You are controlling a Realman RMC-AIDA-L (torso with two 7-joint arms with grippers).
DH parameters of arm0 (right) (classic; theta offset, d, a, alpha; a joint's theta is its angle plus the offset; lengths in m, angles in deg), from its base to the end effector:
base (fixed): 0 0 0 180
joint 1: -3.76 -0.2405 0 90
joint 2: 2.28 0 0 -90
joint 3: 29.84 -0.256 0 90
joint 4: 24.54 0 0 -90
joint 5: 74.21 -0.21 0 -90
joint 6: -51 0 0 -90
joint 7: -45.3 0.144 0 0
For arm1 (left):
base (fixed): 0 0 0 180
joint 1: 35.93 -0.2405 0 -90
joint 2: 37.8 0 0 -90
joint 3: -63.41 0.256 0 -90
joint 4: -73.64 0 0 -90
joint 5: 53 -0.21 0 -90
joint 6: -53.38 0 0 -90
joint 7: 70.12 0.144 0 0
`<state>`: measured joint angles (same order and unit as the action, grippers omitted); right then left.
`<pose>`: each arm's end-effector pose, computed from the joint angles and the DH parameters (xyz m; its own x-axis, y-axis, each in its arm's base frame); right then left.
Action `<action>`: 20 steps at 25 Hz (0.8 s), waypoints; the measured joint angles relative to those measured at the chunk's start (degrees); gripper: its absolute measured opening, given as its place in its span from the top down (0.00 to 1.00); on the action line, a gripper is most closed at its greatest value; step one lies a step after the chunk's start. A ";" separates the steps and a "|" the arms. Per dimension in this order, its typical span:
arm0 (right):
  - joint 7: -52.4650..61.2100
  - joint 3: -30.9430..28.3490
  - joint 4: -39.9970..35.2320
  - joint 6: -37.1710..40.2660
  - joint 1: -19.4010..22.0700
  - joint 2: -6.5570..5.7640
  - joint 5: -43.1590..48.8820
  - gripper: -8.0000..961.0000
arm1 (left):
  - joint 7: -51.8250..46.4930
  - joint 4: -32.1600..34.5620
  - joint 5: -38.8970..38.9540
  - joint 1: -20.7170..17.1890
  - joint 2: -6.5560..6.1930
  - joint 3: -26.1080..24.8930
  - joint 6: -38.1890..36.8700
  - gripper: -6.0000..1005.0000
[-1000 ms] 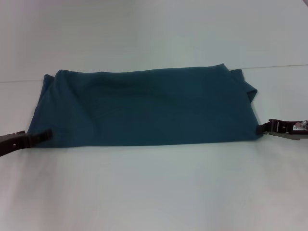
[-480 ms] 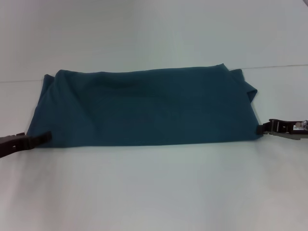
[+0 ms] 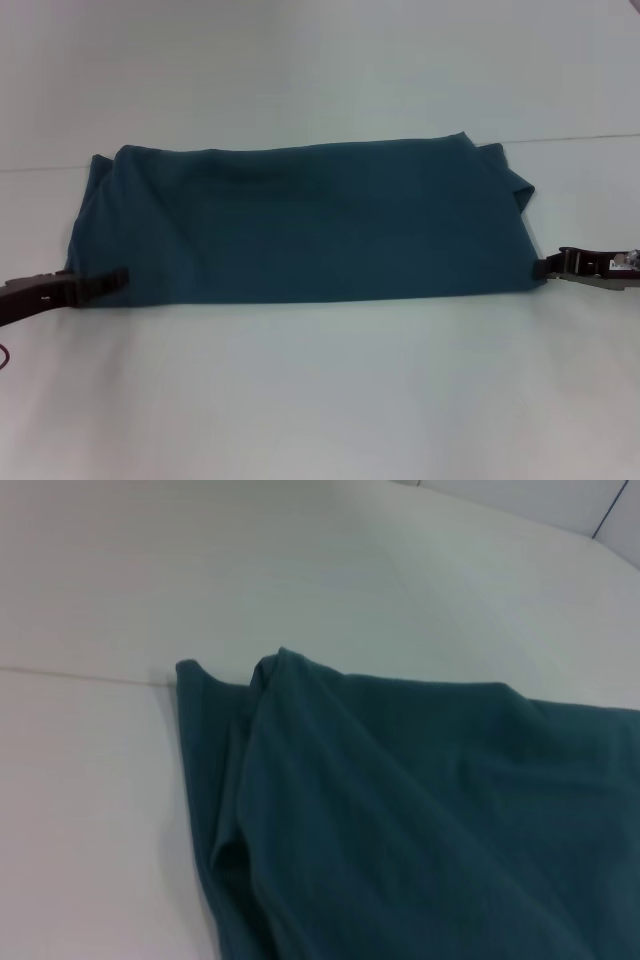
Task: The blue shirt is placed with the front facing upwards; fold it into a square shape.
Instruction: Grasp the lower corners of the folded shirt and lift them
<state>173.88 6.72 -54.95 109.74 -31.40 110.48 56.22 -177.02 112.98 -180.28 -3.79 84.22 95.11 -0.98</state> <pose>0.3409 0.3870 0.0351 0.2160 -0.8063 -0.5506 -0.9656 -0.0929 -0.2427 -0.3286 0.3816 0.0138 0.4845 0.6501 0.5854 0.8689 -0.2802 -0.4079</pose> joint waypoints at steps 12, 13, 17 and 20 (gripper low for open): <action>-0.09 0.00 0.00 -0.04 0.27 0.00 0.00 0.99 | 0.36 -0.17 -0.42 -0.18 0.09 0.42 4.72 0.10; -0.09 0.00 0.00 -0.04 0.27 0.00 0.00 0.99 | 0.38 -0.24 -0.42 -0.23 0.13 0.65 5.26 0.10; -0.09 0.00 0.00 -0.04 0.30 0.00 0.00 0.99 | 0.40 -0.98 -0.42 -0.33 0.22 1.39 6.29 0.10; -0.09 0.00 0.00 -0.04 0.37 0.00 0.00 0.99 | 0.41 -1.01 -0.42 -0.31 0.29 1.66 6.04 0.10</action>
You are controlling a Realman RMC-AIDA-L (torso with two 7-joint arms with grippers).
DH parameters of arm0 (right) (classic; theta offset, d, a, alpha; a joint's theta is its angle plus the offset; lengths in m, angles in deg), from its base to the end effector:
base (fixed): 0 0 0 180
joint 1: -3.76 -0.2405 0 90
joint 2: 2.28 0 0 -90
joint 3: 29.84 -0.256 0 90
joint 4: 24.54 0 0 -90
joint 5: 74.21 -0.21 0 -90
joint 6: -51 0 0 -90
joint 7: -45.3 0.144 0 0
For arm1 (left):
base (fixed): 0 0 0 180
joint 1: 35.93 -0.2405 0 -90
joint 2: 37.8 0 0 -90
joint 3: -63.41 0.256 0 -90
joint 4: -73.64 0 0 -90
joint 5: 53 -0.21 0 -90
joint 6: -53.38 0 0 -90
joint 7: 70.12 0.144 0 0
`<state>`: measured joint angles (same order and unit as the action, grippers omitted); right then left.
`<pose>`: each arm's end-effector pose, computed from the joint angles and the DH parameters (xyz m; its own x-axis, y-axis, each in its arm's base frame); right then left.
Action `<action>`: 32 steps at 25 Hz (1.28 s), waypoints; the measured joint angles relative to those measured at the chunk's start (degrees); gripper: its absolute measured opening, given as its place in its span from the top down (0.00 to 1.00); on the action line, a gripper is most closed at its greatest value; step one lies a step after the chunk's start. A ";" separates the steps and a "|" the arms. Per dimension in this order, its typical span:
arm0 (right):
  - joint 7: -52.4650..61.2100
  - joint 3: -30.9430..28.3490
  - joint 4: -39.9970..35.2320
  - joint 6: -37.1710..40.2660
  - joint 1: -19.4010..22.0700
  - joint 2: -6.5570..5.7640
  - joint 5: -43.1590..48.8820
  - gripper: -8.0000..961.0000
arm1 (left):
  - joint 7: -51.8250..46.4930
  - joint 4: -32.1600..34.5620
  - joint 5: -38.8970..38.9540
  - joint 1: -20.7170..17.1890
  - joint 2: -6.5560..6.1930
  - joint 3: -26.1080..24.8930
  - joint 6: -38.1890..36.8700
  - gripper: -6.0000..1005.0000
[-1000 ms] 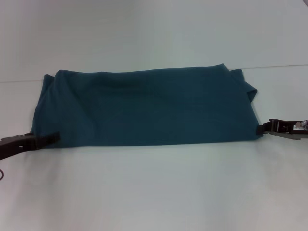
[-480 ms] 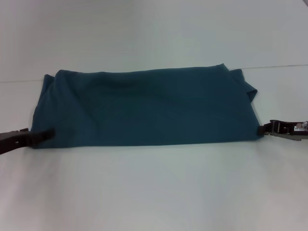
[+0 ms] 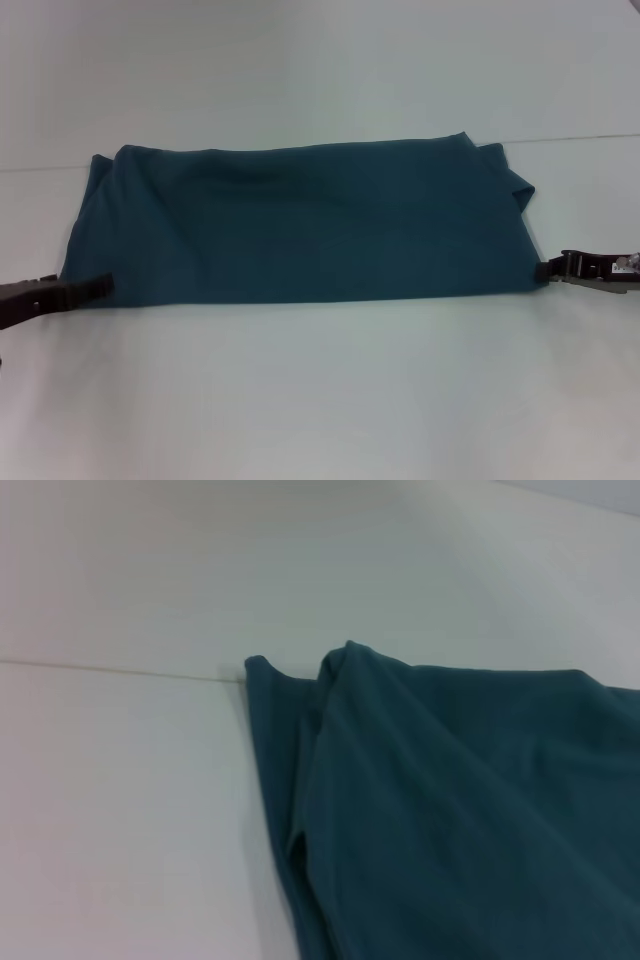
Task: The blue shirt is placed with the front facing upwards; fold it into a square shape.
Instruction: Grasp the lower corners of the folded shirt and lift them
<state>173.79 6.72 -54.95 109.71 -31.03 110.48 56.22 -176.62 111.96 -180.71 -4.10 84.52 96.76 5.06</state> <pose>0.3434 0.3849 0.0352 0.2124 -0.8074 -0.5505 -0.9658 -0.0877 -0.2439 -0.3389 0.3833 0.0114 0.4982 0.6493 0.5747 0.8492 -0.2317 -0.4745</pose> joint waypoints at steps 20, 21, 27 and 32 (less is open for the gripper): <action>0.00 -0.08 0.00 0.05 -0.02 0.00 0.00 0.98 | -0.34 0.78 -1.07 0.34 0.11 2.50 0.07 0.10; 0.00 -0.09 0.00 0.05 -0.02 0.01 0.00 0.98 | -0.45 0.84 -1.36 0.34 0.08 2.46 0.15 0.10; 0.00 -0.09 0.00 0.03 -0.02 0.00 0.00 0.98 | -0.55 1.63 -1.59 0.12 0.24 2.44 0.25 0.12; 0.01 -0.18 0.00 0.00 -0.02 0.00 -0.01 0.98 | -1.01 2.21 -1.97 -0.22 0.31 2.19 0.39 0.19</action>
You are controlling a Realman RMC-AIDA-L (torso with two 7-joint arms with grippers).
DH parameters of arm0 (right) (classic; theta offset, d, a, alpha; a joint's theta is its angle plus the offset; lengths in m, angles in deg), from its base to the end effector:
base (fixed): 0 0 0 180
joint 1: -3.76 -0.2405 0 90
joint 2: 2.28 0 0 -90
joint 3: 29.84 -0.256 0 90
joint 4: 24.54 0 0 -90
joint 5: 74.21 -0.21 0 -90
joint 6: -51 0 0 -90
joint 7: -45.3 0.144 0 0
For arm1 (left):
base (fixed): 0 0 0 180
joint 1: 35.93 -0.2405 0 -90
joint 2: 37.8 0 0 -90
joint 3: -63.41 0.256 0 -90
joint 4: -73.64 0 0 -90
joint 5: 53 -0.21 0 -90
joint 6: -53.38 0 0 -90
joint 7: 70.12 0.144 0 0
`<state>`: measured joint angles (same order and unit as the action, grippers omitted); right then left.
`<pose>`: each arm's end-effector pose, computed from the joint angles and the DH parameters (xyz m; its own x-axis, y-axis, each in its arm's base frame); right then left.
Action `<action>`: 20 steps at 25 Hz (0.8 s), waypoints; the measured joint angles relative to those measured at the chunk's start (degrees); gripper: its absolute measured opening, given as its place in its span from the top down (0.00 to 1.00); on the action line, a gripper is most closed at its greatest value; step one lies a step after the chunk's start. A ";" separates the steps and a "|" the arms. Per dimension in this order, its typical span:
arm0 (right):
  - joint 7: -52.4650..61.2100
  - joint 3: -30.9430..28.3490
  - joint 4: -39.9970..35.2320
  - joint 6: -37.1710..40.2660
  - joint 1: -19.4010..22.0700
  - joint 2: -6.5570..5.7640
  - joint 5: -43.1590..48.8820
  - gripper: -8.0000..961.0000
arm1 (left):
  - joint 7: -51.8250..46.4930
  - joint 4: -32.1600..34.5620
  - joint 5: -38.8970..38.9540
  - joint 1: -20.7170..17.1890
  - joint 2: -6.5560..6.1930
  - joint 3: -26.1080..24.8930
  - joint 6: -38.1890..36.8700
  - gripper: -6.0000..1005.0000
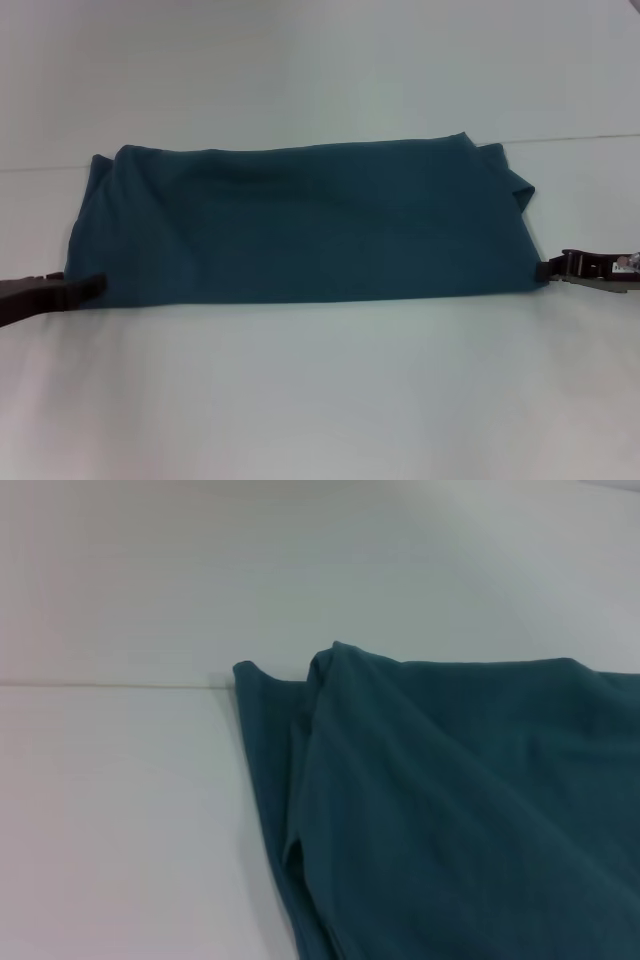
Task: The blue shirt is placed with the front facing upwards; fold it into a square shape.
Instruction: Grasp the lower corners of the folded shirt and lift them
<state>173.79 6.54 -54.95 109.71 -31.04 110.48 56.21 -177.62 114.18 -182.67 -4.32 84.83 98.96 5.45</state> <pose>0.3435 0.3850 0.0355 0.2105 -0.8062 -0.5529 -0.9663 -0.0861 -0.2424 -0.3356 0.3857 0.0136 0.5400 0.6478 0.5374 0.8187 -0.2563 -0.5138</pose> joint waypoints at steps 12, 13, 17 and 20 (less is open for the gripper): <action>-0.09 0.00 0.00 0.00 -0.06 0.00 -0.08 0.98 | -0.35 -0.60 -1.05 0.57 0.02 0.47 2.00 0.55; -0.09 0.00 0.00 0.00 -0.06 0.00 -0.08 0.98 | -0.35 -0.60 -1.05 0.57 0.02 0.48 2.08 0.63; -0.09 0.00 0.00 0.00 0.00 0.00 -0.08 0.98 | -0.34 -0.68 -1.10 0.56 0.02 0.49 2.30 0.87; -0.09 0.00 0.00 0.00 0.00 0.00 -0.09 0.98 | -0.32 -0.72 -1.13 0.56 0.01 0.49 2.42 1.00</action>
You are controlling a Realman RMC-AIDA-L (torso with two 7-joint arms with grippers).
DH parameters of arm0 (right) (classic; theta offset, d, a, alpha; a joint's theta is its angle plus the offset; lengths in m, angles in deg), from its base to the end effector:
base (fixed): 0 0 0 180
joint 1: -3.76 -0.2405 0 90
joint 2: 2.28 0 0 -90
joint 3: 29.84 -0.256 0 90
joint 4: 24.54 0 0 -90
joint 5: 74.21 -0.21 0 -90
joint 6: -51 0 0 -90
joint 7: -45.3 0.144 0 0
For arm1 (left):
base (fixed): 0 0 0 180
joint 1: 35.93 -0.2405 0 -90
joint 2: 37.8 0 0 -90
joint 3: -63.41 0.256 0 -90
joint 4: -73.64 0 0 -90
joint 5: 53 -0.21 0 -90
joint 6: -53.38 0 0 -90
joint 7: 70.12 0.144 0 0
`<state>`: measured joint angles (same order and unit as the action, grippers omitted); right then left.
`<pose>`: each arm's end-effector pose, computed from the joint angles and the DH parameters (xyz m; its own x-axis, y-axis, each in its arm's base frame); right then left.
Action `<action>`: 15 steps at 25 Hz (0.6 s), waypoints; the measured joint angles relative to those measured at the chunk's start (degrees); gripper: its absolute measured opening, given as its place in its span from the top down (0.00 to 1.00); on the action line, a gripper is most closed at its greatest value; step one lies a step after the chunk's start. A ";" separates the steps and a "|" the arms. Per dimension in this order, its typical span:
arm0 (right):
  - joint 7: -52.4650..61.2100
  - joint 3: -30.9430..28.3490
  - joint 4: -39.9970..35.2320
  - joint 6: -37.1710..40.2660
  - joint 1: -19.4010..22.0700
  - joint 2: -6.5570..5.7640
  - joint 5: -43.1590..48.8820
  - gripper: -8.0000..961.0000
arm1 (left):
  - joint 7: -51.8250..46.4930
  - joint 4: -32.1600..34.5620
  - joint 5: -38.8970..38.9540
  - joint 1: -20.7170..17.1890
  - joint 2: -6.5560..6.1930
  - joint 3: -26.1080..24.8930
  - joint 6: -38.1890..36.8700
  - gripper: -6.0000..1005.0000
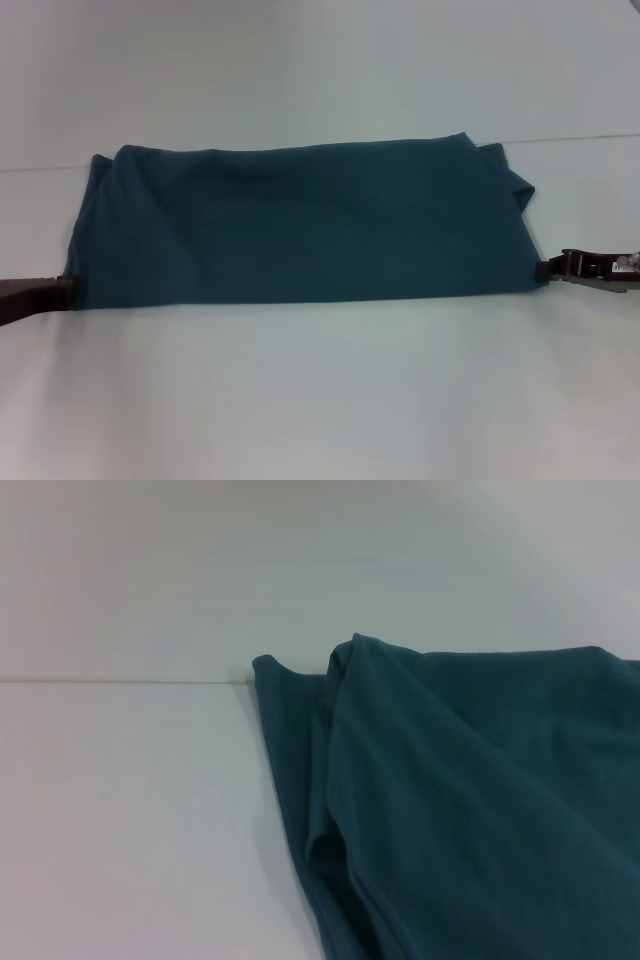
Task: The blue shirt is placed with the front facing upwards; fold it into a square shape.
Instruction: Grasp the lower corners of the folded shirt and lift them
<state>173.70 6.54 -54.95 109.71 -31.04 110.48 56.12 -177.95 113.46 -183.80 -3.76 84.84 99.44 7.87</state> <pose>0.3433 0.3851 0.0356 0.2114 -0.8055 -0.5536 -0.9663 -0.0872 -0.2422 -0.3372 0.3889 0.0124 0.5498 0.6499 0.5247 0.8047 -0.2437 -0.5413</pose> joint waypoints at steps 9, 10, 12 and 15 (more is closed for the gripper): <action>-0.36 -0.39 0.00 -0.08 0.06 0.00 0.01 0.97 | 0.05 0.31 -0.40 -0.30 -0.04 -0.13 0.15 0.99; -0.48 -0.57 0.00 -0.09 0.07 0.00 0.01 0.97 | 0.03 0.46 -0.60 -0.38 -0.04 -0.26 0.16 0.99; -0.56 -0.79 0.00 -0.08 0.11 0.00 0.01 0.97 | 0.00 0.68 -0.74 -0.55 -0.04 -0.43 0.09 0.99; -0.57 -0.82 0.00 -0.08 0.19 0.00 0.01 0.97 | -0.43 1.28 -1.02 -0.91 -0.03 -0.52 -0.20 0.99</action>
<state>173.13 5.72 -54.95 109.63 -30.86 110.48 56.13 -178.38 114.73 -184.82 -4.68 84.80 98.92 7.67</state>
